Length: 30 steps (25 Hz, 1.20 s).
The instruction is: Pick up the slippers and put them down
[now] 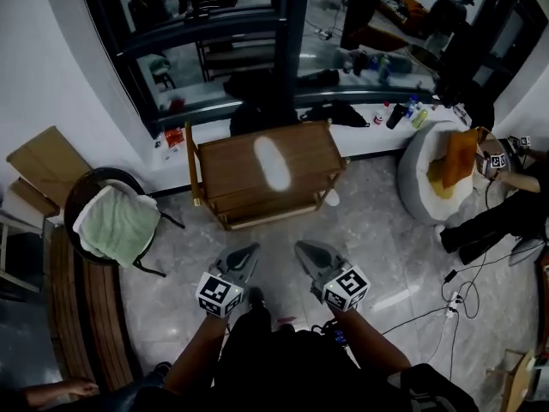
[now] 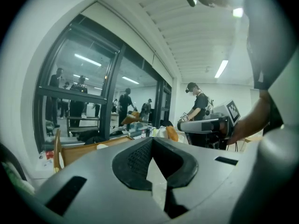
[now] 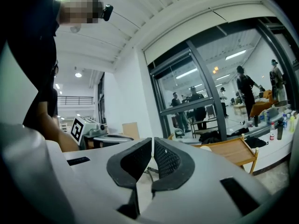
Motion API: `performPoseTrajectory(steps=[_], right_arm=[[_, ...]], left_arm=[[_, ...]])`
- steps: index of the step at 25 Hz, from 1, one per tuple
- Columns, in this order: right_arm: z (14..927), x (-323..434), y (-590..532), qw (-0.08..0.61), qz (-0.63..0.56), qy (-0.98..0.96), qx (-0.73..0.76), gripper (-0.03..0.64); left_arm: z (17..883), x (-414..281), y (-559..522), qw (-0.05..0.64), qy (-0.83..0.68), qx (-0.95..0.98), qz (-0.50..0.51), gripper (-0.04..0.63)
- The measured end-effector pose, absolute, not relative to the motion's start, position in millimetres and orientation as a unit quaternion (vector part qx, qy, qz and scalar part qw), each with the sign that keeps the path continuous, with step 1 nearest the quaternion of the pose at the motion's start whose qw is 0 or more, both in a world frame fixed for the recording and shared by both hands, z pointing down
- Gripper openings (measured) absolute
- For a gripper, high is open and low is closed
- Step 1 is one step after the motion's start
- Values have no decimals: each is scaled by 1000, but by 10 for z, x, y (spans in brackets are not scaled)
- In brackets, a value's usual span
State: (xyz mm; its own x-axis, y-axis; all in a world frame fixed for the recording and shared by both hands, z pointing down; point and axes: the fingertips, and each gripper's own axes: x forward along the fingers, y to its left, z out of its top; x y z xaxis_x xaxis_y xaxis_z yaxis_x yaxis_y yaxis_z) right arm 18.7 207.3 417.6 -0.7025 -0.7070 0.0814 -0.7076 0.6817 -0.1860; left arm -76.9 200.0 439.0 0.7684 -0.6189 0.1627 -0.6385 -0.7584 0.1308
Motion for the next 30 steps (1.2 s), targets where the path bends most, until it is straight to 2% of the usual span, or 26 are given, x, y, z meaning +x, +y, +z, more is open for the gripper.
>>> performPoseTrajectory(steps=[14,30], right_arm=[[4091,66,1020,6,109,-899,424,29],[4289,480,-139,2,138,-917,375,29]], left_arm=[[4336,-1103,870,94,-318,942,45,6],[4488,-675,-279,110,-346,930,63,6]])
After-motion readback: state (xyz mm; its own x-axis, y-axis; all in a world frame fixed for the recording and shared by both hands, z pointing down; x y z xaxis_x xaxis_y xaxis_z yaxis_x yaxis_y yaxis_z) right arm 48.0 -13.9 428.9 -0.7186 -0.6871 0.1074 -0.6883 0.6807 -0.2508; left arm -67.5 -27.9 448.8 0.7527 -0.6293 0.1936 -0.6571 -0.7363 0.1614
